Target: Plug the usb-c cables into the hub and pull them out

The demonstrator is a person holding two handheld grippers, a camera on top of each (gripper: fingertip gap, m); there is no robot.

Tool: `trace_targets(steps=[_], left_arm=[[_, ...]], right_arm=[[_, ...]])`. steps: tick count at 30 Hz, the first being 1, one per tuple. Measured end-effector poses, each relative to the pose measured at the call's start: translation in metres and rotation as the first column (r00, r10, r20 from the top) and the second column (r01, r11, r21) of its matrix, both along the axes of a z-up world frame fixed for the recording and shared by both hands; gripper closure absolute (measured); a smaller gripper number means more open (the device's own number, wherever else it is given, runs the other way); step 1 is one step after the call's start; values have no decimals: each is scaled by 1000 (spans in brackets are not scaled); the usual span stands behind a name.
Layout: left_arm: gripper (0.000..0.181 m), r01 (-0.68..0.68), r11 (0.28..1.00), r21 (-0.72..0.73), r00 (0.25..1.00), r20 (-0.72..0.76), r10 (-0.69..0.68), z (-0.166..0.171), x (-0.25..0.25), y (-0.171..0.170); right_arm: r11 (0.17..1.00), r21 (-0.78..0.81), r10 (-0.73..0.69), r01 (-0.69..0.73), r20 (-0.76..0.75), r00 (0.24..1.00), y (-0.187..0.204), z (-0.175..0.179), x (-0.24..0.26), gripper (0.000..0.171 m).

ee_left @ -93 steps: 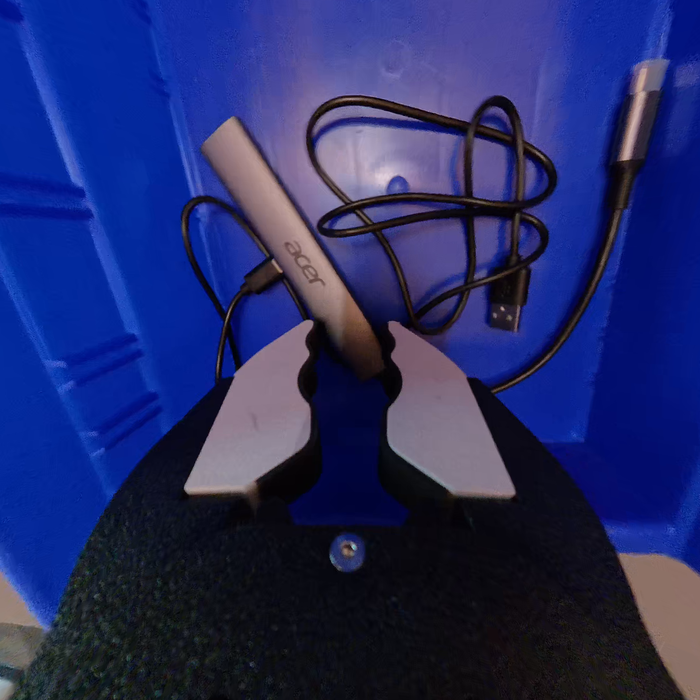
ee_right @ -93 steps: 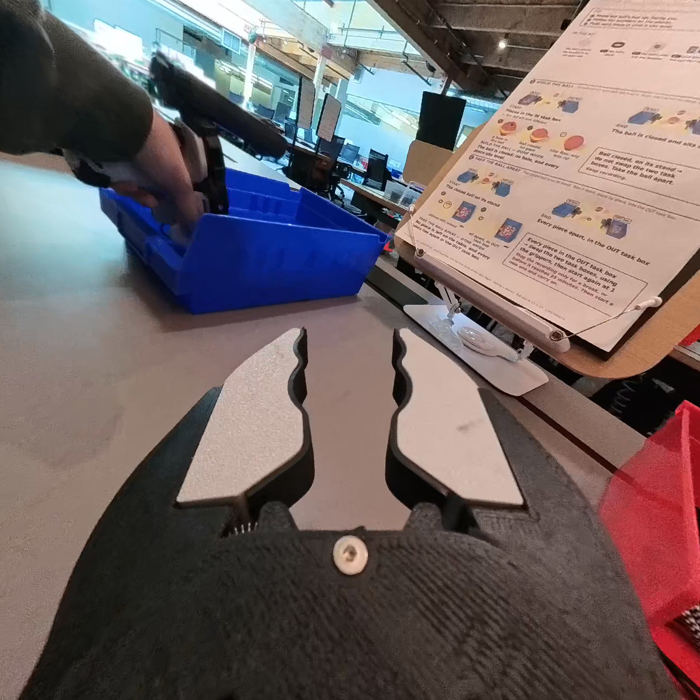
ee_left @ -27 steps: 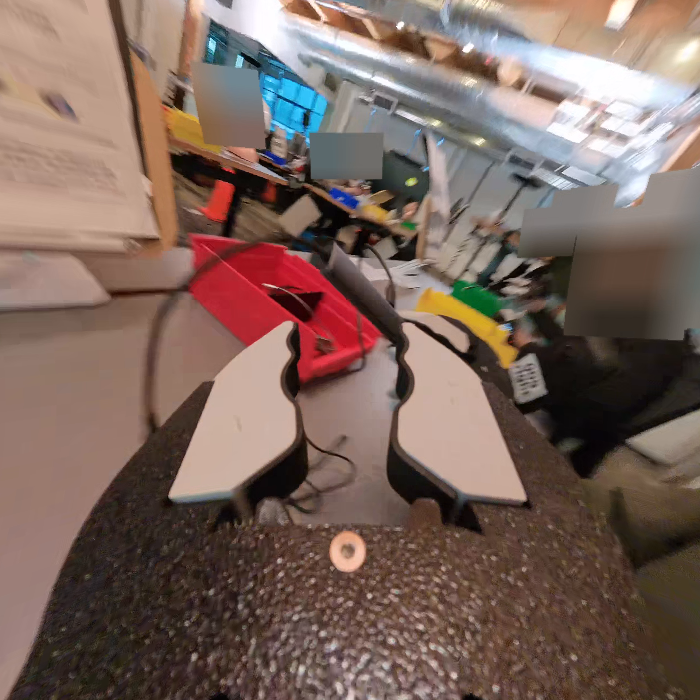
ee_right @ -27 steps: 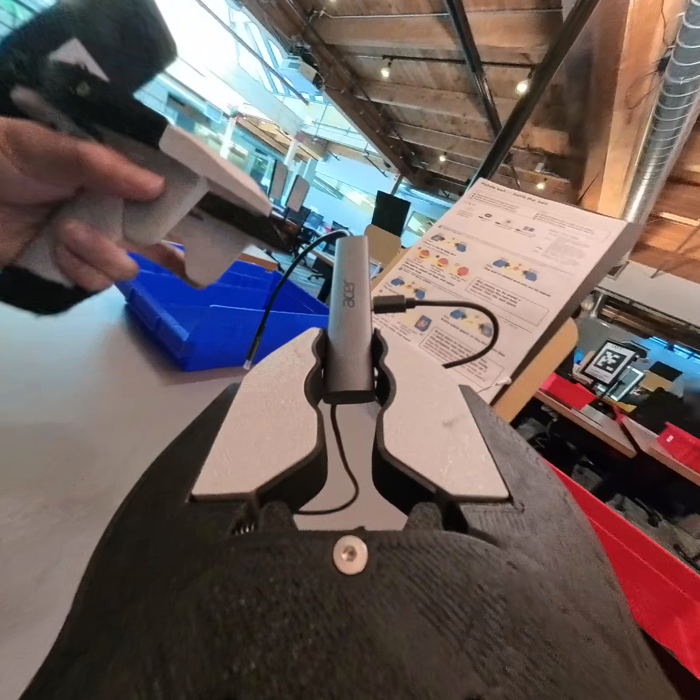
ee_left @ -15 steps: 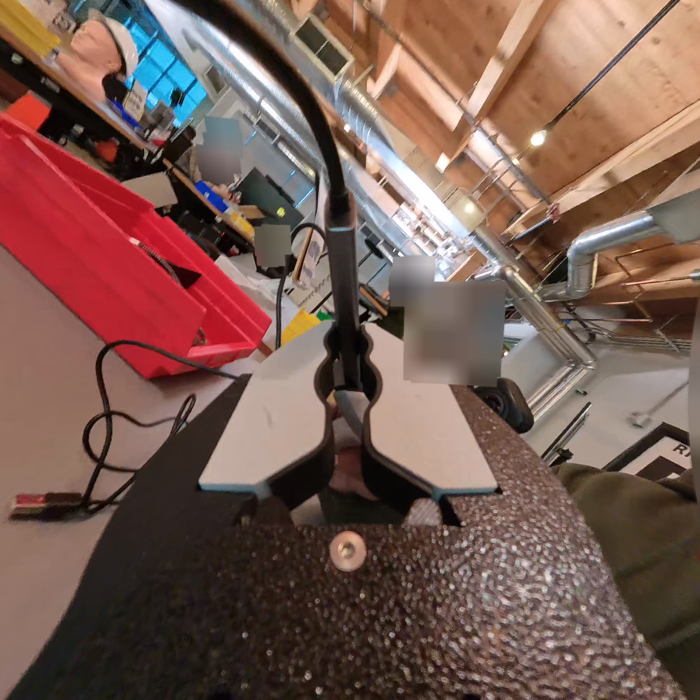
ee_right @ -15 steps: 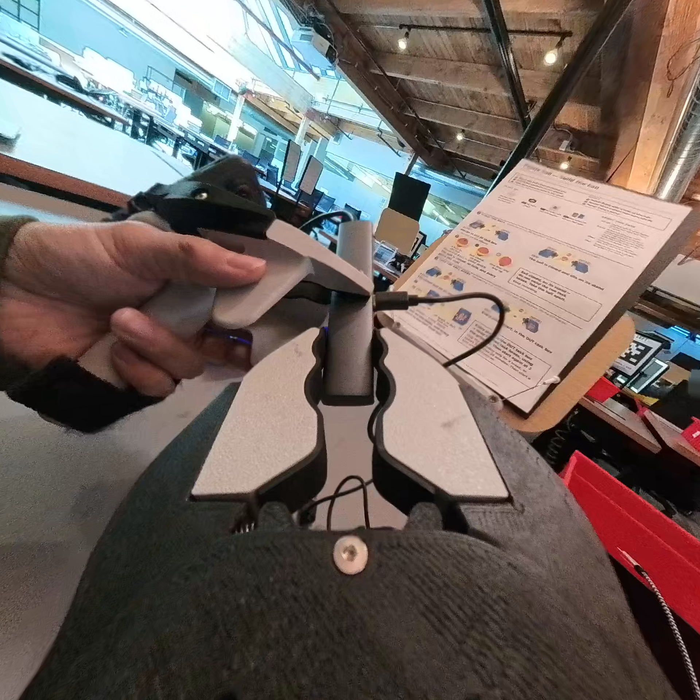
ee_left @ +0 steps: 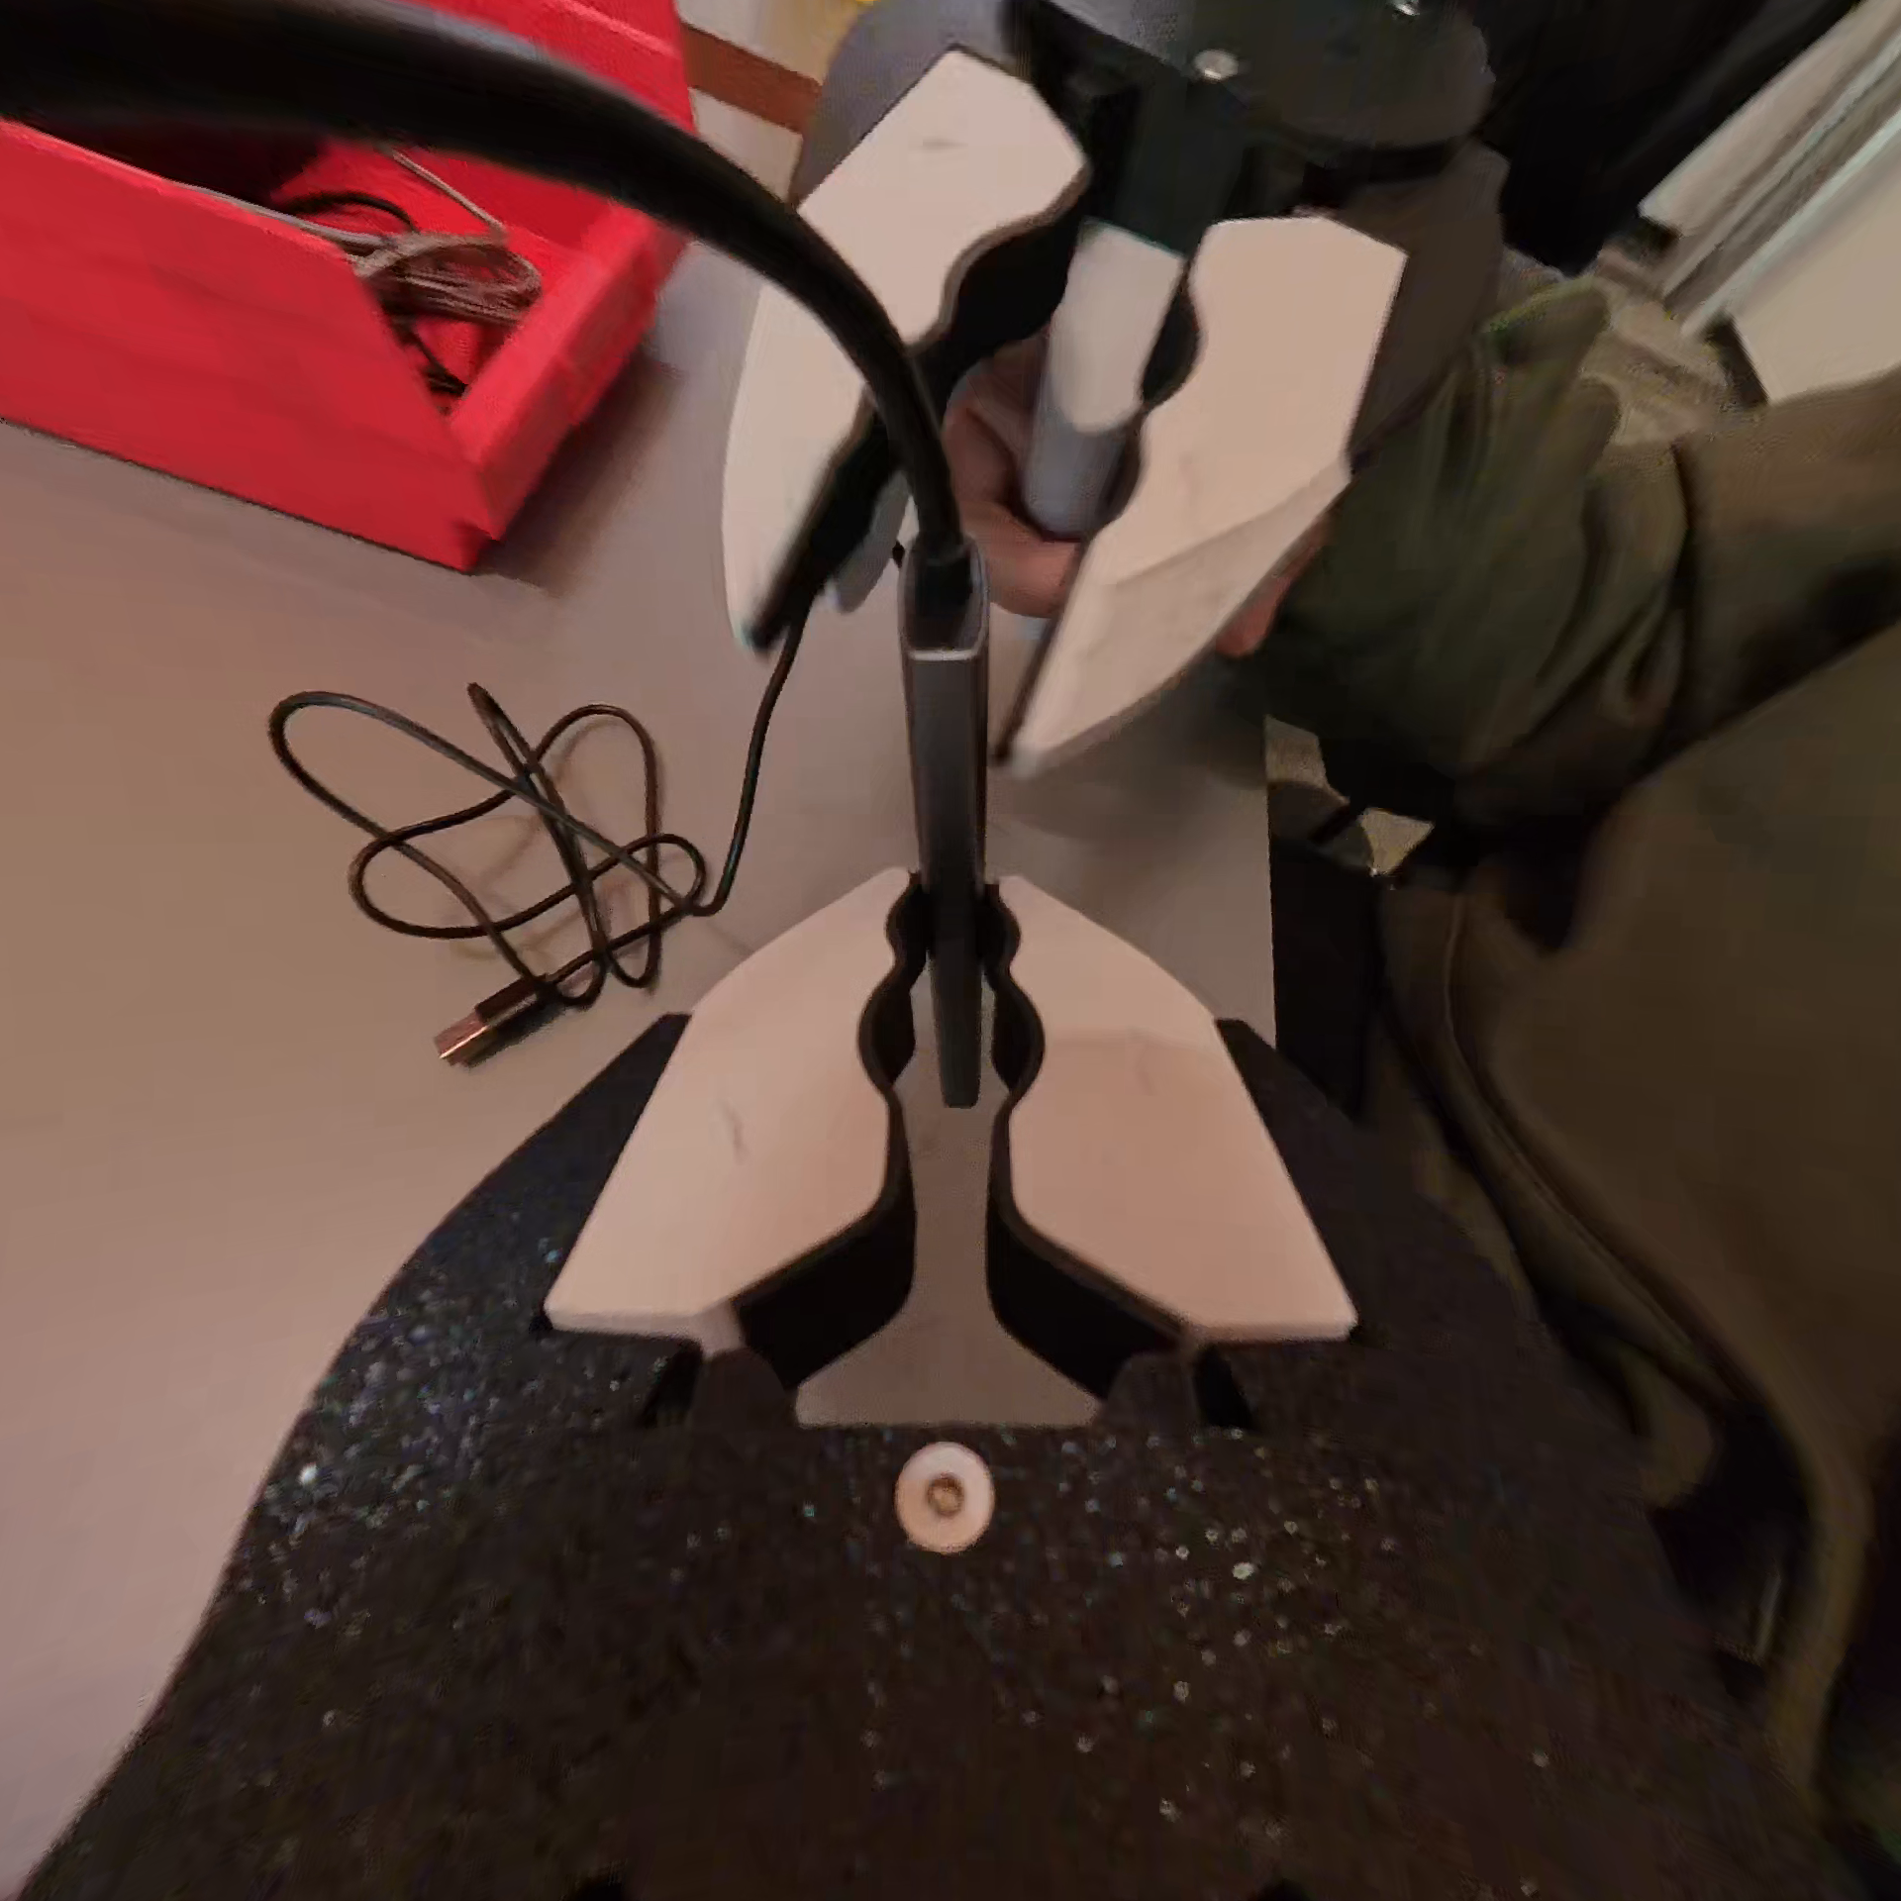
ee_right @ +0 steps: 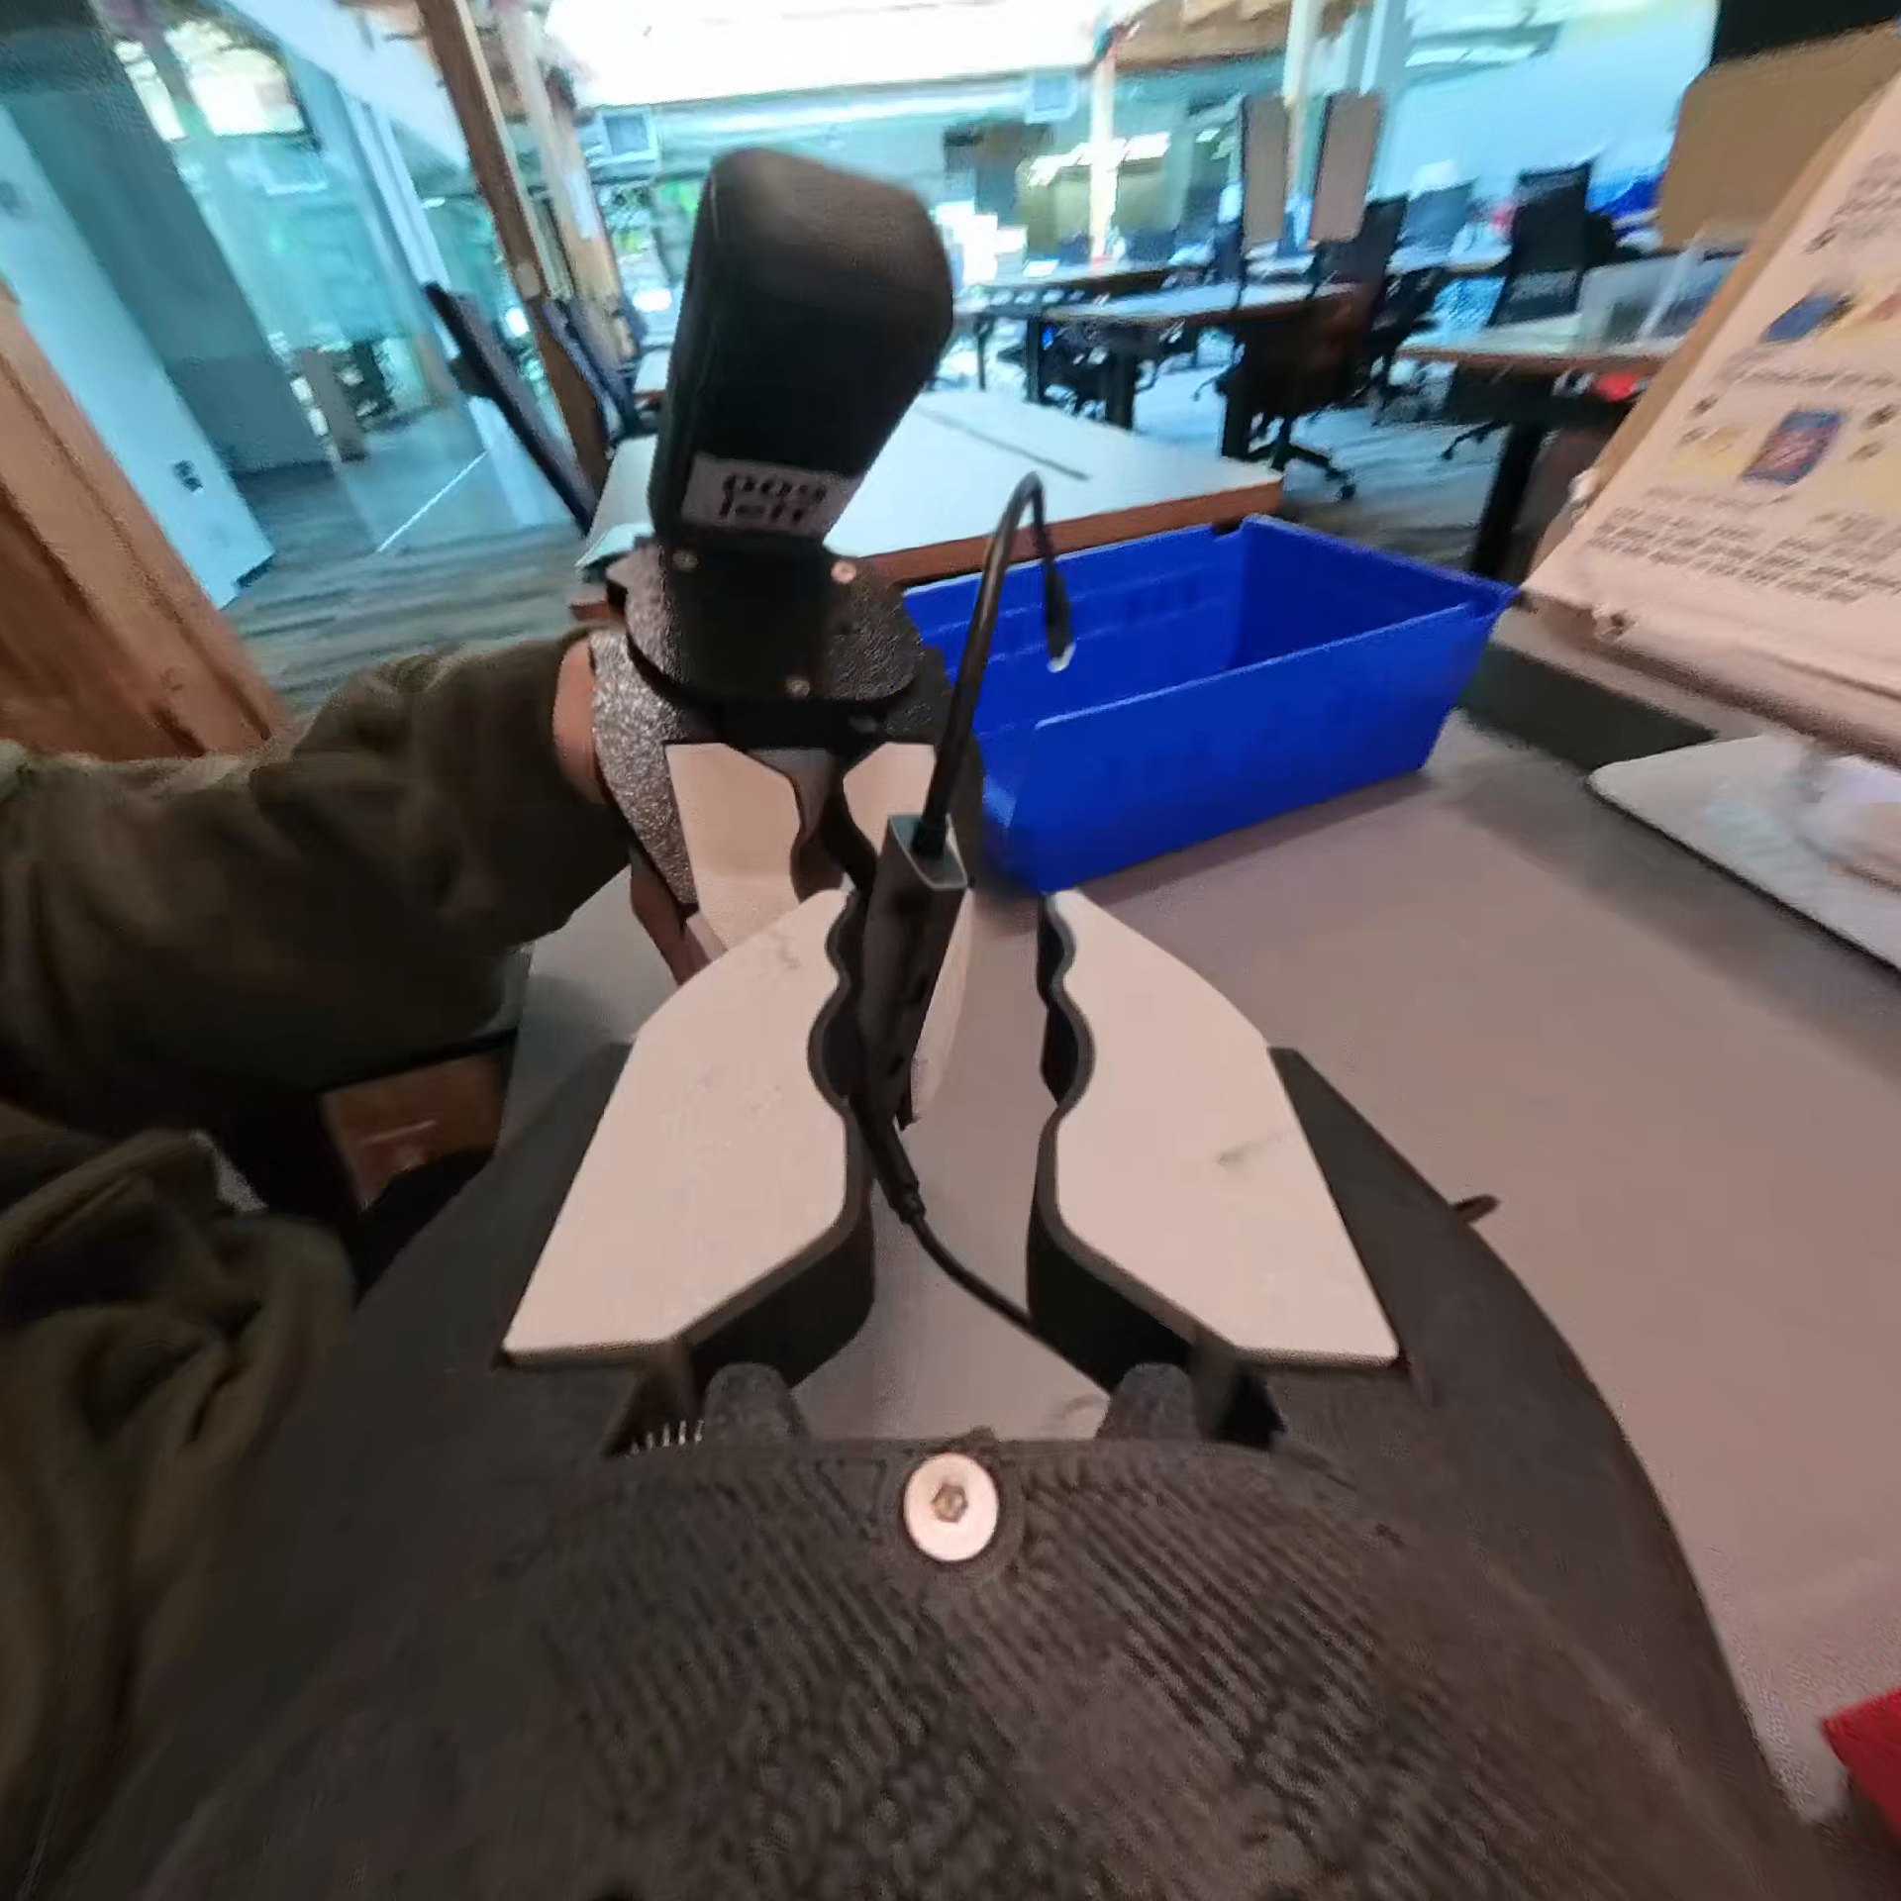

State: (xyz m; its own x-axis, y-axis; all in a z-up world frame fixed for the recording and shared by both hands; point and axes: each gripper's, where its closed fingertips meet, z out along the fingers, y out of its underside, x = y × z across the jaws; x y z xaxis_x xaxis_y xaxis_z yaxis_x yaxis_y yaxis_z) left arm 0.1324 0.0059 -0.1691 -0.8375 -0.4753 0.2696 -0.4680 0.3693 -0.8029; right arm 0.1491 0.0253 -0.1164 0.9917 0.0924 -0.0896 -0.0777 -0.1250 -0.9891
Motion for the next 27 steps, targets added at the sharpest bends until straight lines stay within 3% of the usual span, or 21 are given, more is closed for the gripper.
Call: trace_targets(steps=[2, 4, 7, 10, 13, 16, 21, 27], left_arm=[[171, 19, 999, 45, 1000, -7, -18, -5, 2, -4], [171, 7, 996, 88, 999, 30, -10, -8, 8, -2], [165, -138, 990, 41, 968, 215, 126, 7, 30, 1], [144, -315, 944, -97, 812, 487, 321, 35, 45, 11], [144, -404, 901, -158, 590, 708, 389, 48, 40, 17], [151, -458, 875, -157, 442, 814, 378, 48, 37, 17], [149, -472, 860, -194, 409, 816, 408, 44, 39, 12], [157, -448, 855, -262, 388, 804, 450, 49, 37, 13]], right_arm=[[999, -5, 47, -46, 13, 999, 1, -5, -8, 154], [998, -8, 66, -66, 7, 998, 3, -8, -8, 157], [992, 115, -41, 48, -68, 997, -1, 8, 15, 160], [931, 296, -97, 214, -363, 927, -18, 37, 51, 161], [871, 359, -26, 335, -647, 762, -33, 42, 78, 161], [869, 356, 77, 344, -784, 615, -31, 31, 83, 162], [864, 393, 212, 314, -850, 482, -22, 26, 75, 161], [859, 404, 239, 314, -860, 451, -19, 23, 75, 161]])
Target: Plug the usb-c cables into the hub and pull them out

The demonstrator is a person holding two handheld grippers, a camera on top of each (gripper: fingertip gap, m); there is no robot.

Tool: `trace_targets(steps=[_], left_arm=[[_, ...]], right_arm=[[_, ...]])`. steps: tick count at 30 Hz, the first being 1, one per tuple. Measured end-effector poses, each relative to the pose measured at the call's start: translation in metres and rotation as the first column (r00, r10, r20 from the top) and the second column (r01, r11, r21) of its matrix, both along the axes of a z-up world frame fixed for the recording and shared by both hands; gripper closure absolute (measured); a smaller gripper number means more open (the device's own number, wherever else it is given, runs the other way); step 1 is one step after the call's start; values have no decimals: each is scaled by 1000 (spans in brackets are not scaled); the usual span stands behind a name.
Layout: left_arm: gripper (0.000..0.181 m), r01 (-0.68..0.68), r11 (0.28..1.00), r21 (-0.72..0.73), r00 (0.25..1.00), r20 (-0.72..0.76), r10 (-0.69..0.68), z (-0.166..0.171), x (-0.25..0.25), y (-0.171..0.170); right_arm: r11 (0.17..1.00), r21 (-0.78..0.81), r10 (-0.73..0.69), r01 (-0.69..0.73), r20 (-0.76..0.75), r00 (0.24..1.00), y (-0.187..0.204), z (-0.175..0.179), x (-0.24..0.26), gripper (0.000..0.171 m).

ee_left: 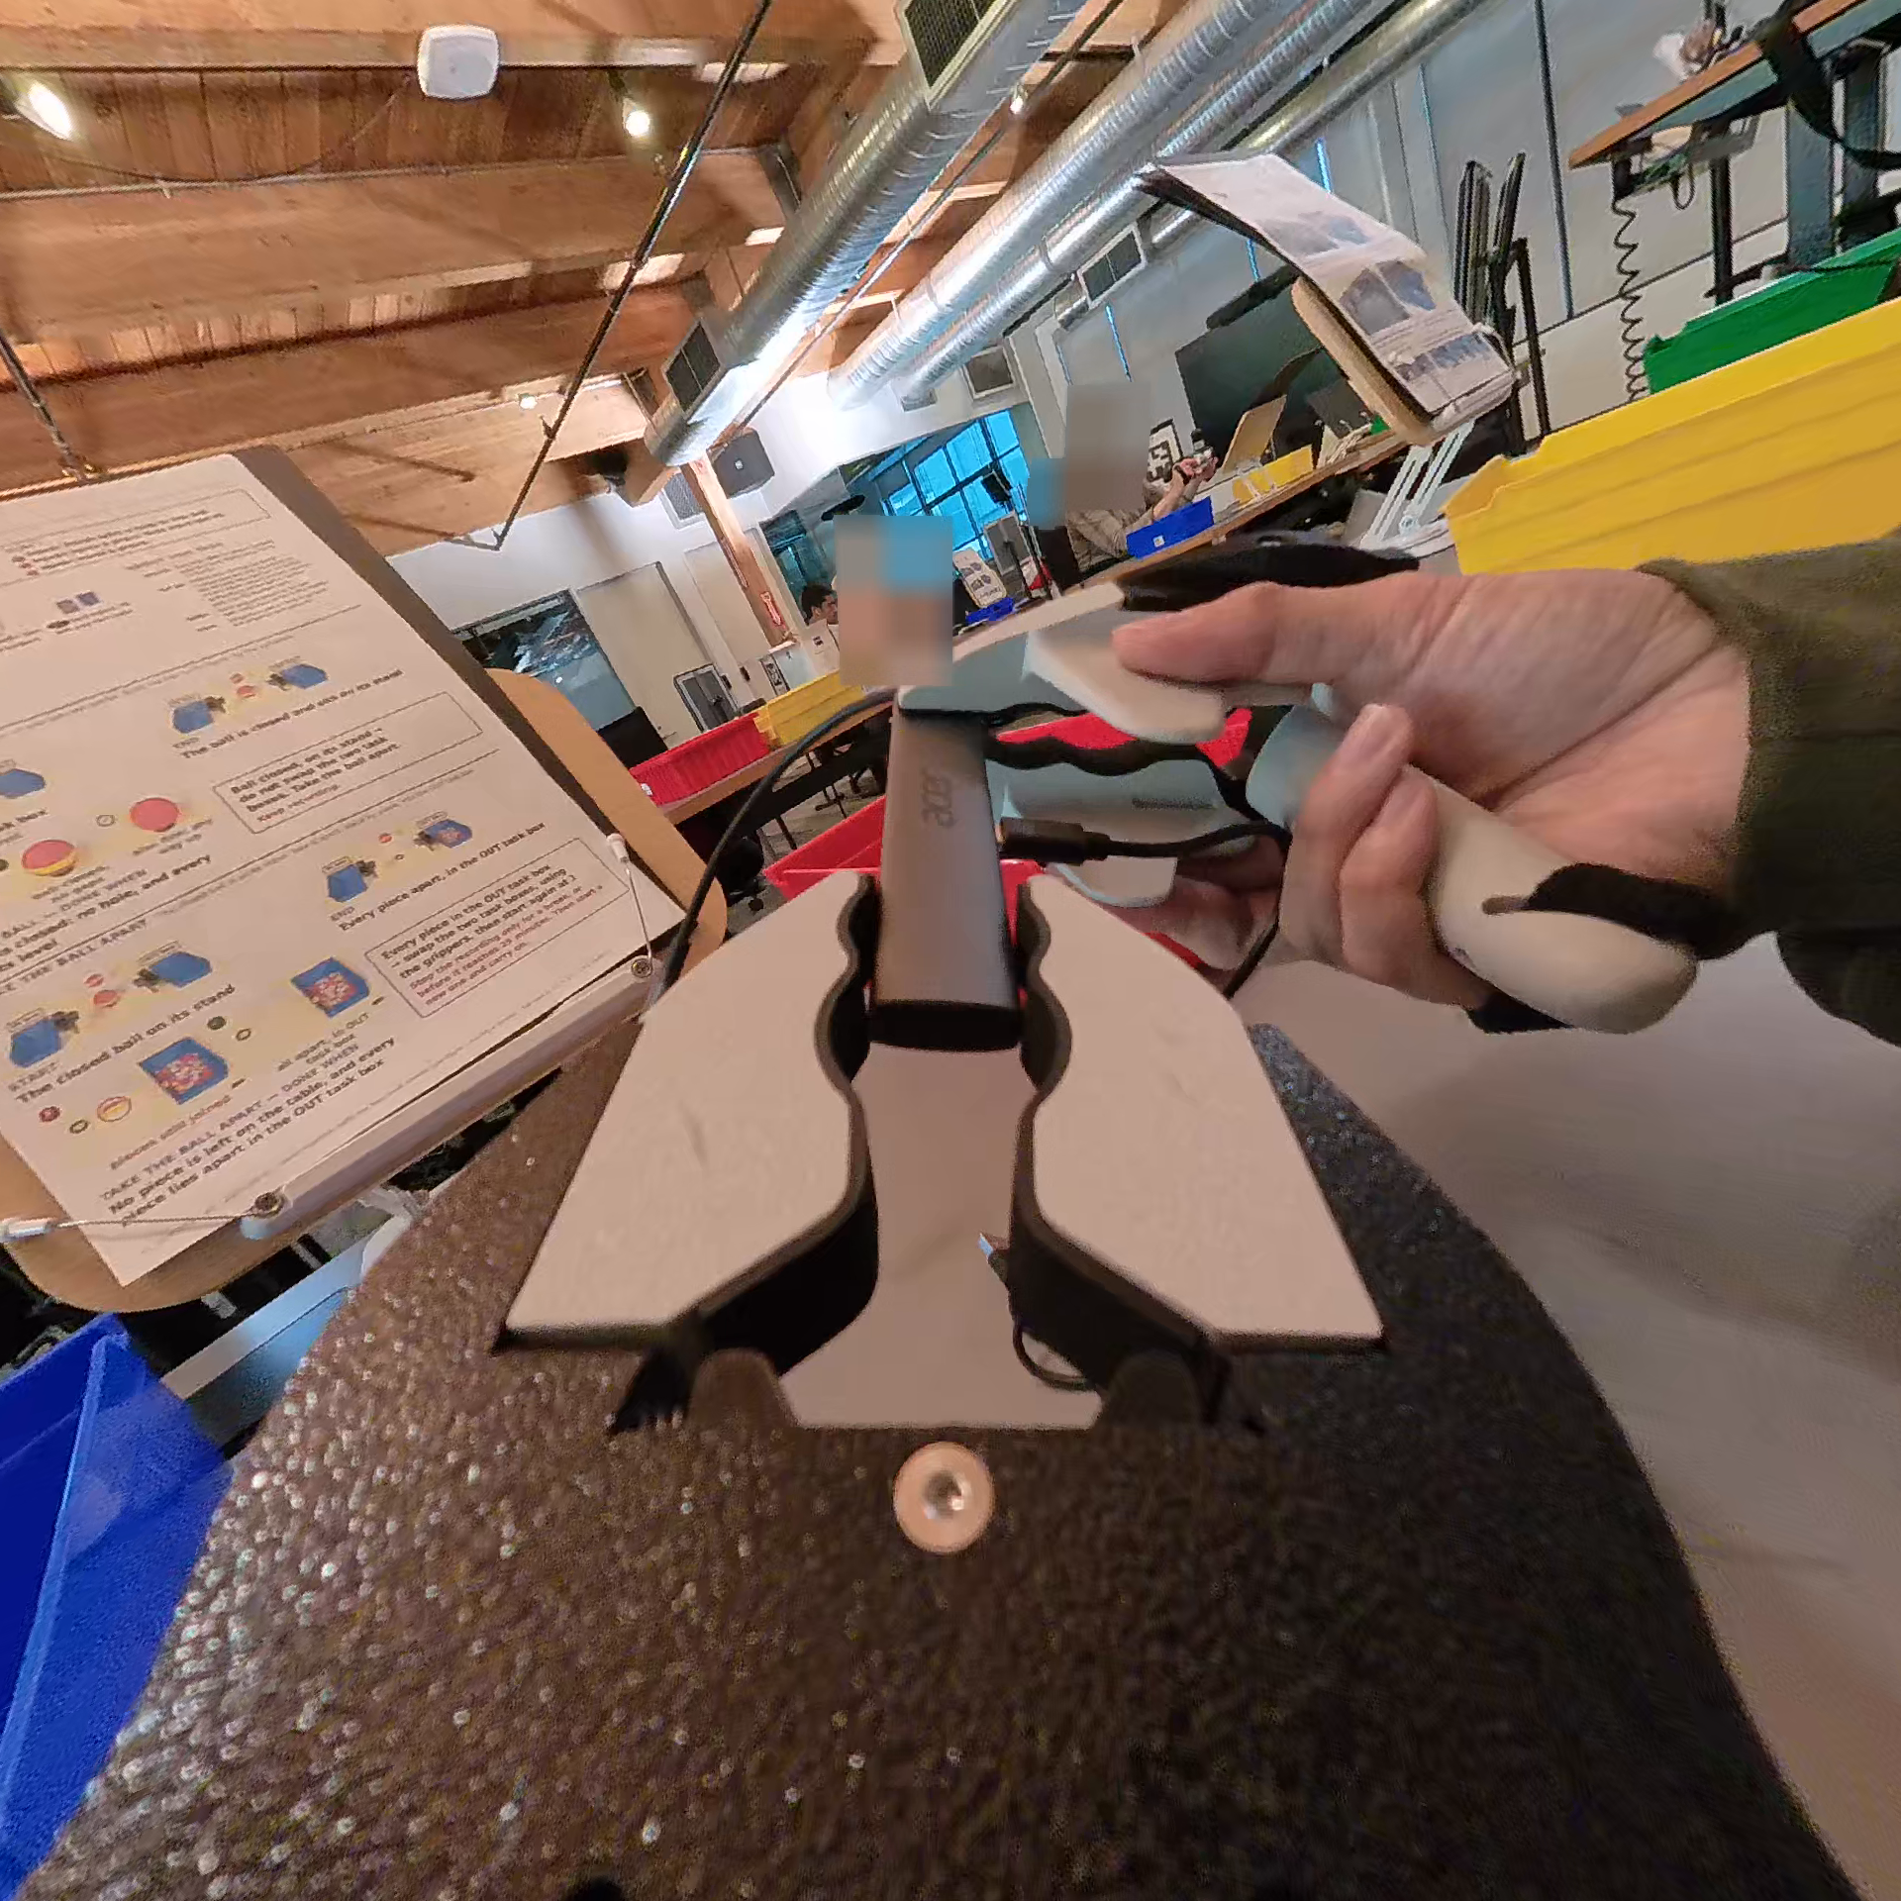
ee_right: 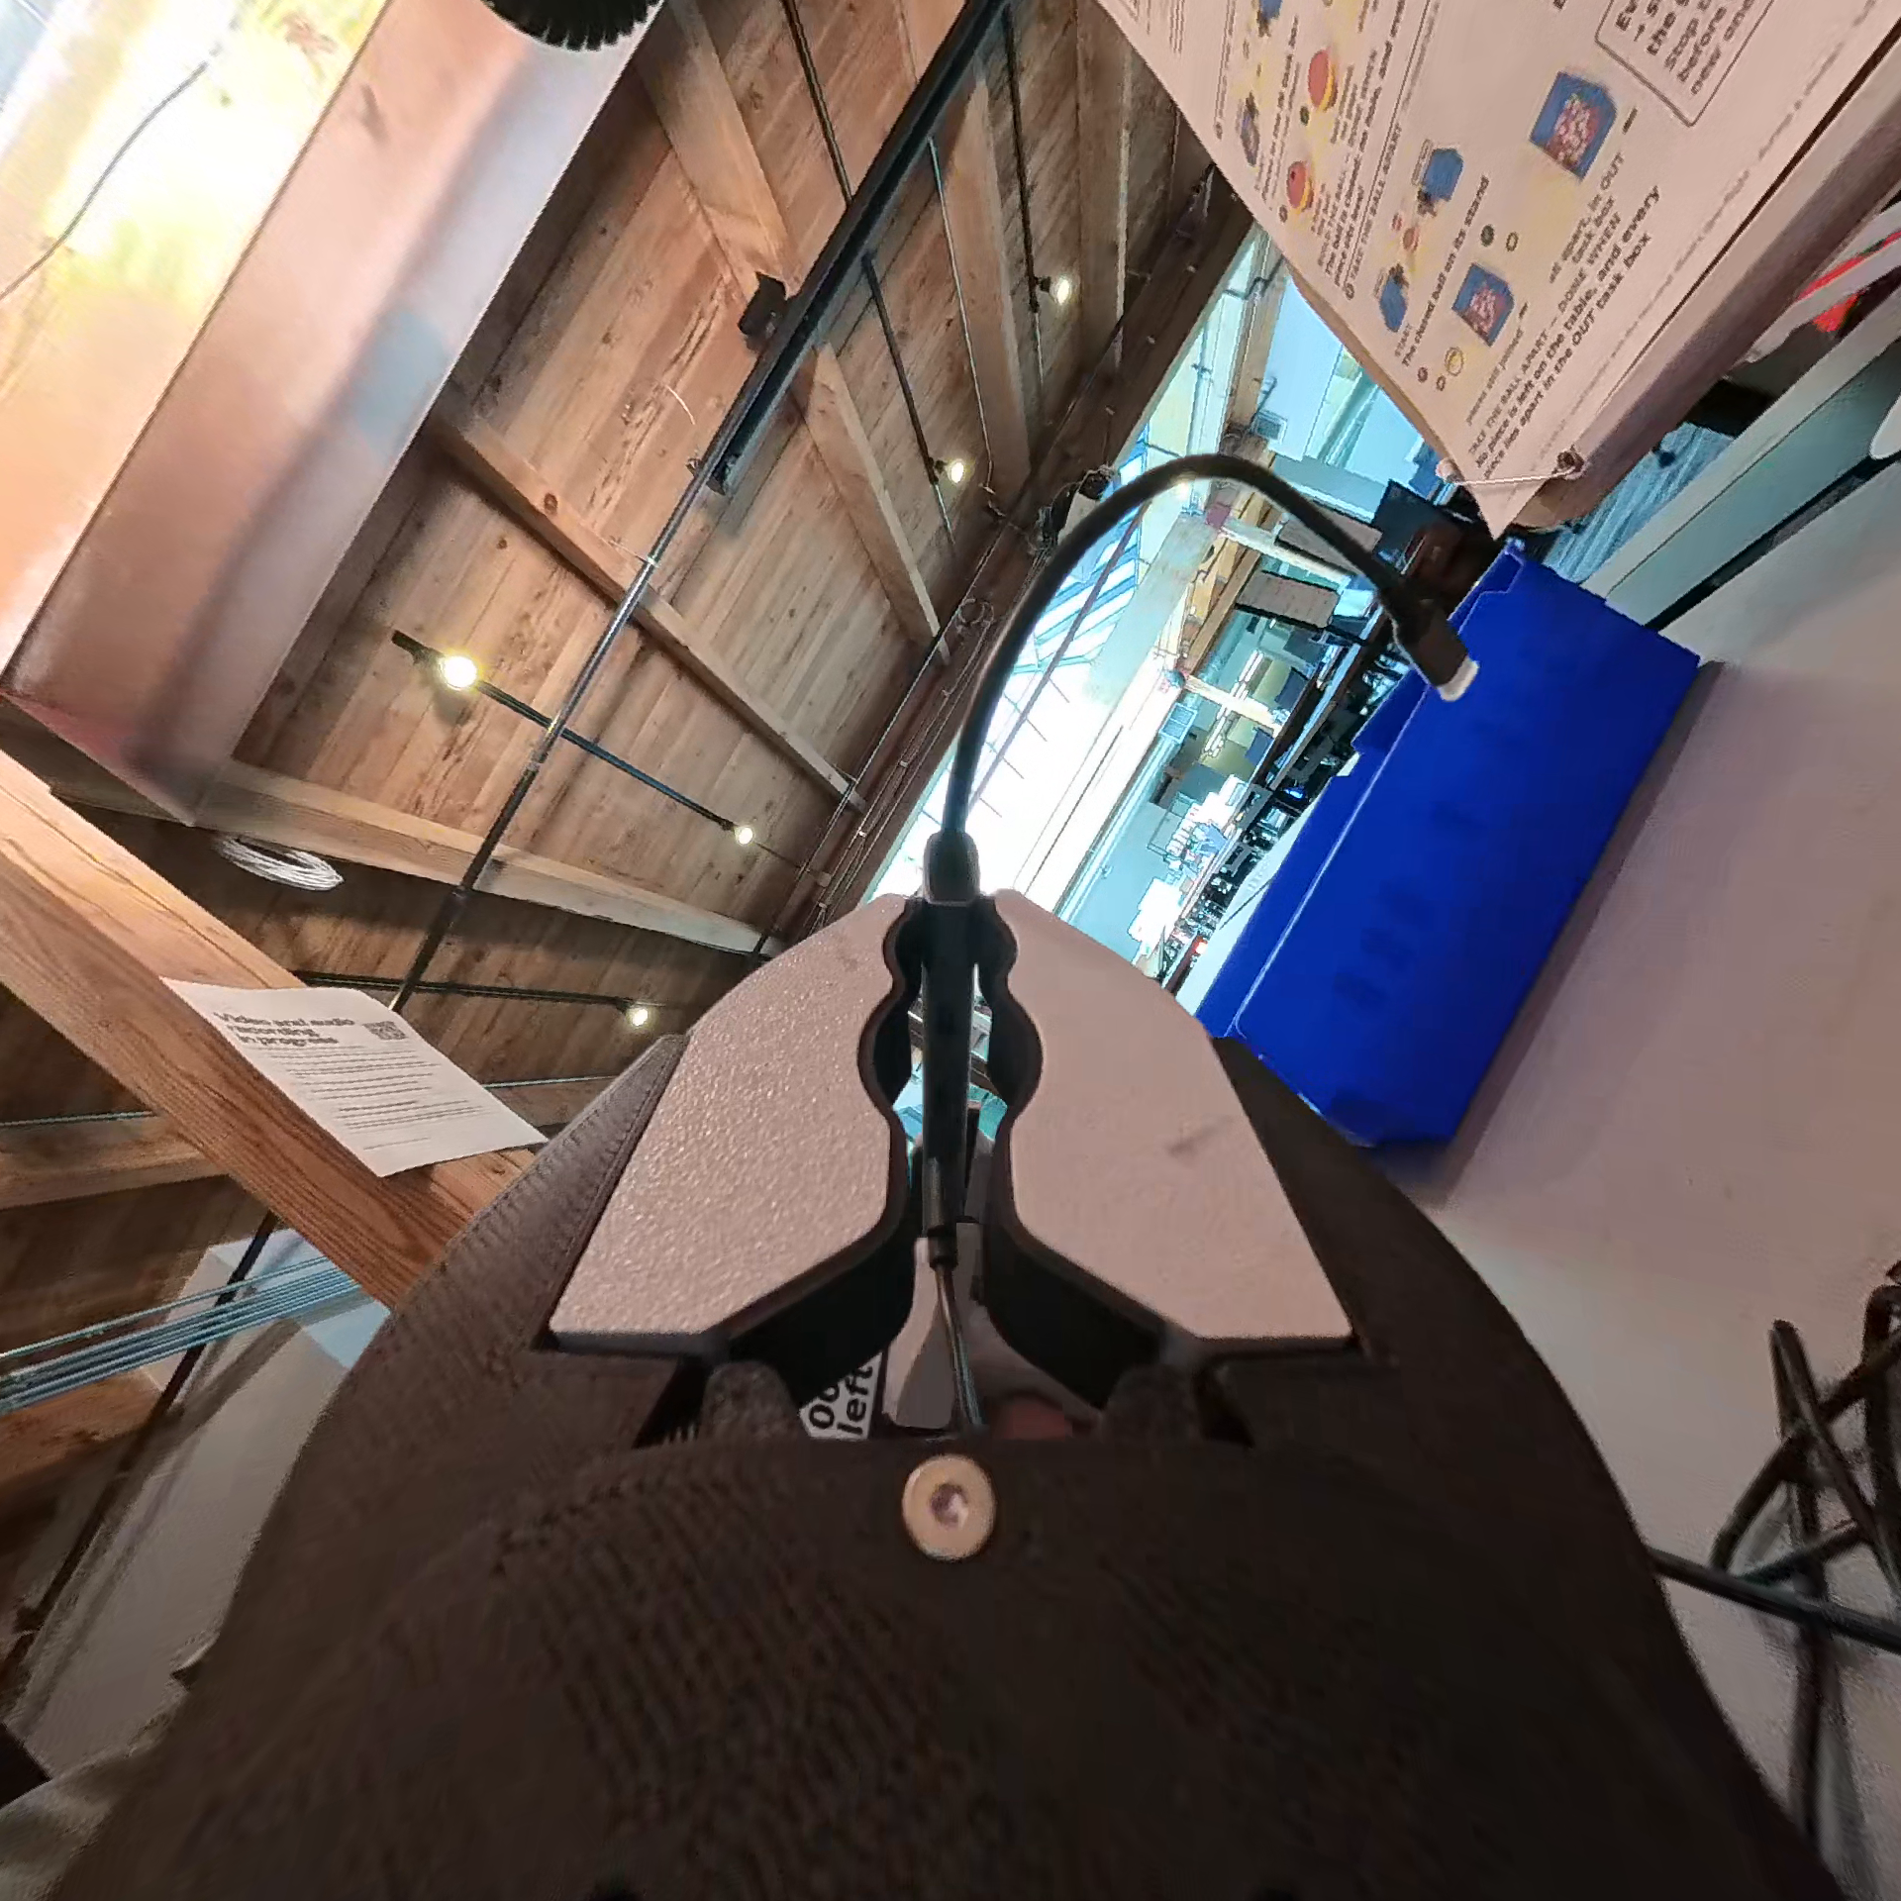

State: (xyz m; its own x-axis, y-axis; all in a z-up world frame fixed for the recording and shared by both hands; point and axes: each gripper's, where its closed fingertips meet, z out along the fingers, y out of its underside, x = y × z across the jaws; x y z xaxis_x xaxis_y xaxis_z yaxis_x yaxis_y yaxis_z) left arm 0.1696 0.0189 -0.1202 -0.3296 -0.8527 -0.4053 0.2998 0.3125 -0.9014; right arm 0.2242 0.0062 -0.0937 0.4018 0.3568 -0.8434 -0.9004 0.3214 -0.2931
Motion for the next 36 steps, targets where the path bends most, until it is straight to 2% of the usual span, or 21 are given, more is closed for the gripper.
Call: trace_targets(steps=[5, 10, 13, 27, 31, 36], left_arm=[[157, -24, 999, 22, 1000, -5, 25, -4, 3, 3], [156, 2, 1000, -19, 1000, 13, -2, -2, 3, 2], [157, -14, 1000, 18, 1000, 4, 14, -8, 6, 4], [157, -39, 998, 45, 991, -124, 44, -26, 11, 10], [156, -72, 995, 74, 984, -161, 83, -34, 11, 16], [156, -82, 997, 12, 969, -234, 82, -44, 12, 22]], right_arm=[[1000, 3, -5, 5, -30, 1000, 2, -6, 3, 161], [999, 44, 16, -12, -92, 996, 3, -8, 4, 161], [999, 31, 14, -11, -95, 995, 4, -11, 5, 161], [1000, -22, -4, 2, -102, 995, 10, -24, 6, 161], [998, -58, -7, 4, -45, 999, 13, -26, 4, 161], [985, -157, -50, 74, 152, 987, 17, -27, 1, 160]])
